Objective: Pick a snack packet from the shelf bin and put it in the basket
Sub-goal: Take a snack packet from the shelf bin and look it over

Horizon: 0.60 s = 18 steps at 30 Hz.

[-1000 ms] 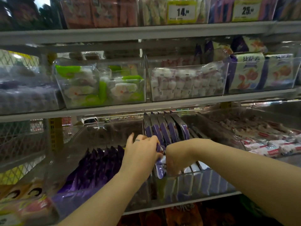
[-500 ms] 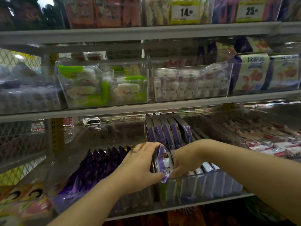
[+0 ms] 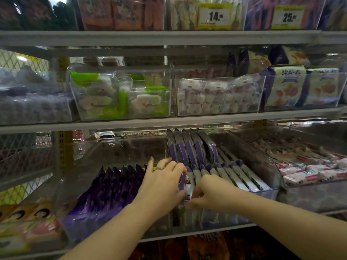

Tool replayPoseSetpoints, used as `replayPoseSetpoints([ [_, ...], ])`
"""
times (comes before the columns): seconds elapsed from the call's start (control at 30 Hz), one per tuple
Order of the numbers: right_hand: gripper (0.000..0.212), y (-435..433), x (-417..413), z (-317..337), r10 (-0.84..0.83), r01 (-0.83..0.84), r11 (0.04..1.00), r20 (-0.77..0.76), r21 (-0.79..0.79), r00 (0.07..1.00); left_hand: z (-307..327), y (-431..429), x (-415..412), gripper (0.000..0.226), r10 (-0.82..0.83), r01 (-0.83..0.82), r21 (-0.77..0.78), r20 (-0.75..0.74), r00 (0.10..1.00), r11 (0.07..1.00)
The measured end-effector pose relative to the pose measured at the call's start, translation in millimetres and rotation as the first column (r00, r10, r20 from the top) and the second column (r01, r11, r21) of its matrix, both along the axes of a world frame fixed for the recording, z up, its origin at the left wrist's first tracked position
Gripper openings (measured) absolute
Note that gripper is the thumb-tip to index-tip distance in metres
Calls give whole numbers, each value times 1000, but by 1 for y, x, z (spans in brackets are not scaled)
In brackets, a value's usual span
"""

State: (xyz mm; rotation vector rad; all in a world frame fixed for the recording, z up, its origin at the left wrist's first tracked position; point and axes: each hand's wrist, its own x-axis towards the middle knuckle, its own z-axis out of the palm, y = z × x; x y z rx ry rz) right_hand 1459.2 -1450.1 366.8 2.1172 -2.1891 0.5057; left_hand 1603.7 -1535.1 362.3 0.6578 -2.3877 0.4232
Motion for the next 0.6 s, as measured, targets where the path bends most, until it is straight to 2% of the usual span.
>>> replayPoseSetpoints([
  [0.13, 38, 1, -2, 0, 19, -21, 999, -35, -46, 999, -2, -12, 20, 32, -183, 183, 30, 14, 983, 983],
  [0.23, 27, 3, -12, 11, 110, -117, 992, 134, 51, 985, -3, -15, 20, 29, -243, 244, 28, -7, 970, 969],
  [0.27, 24, 2, -16, 16, 128, -143, 985, 143, 100, 981, -4, -15, 19, 27, -259, 259, 24, -27, 966, 966],
  [0.43, 21, -12, -17, 37, 213, -190, 949, -68, 252, 975, -13, -20, 15, 22, -307, 304, -46, -142, 941, 952],
  [0.6, 22, -25, -10, 44, 289, -191, 916, -251, 354, 924, -16, -23, 13, 23, -326, 318, -72, -159, 932, 945],
])
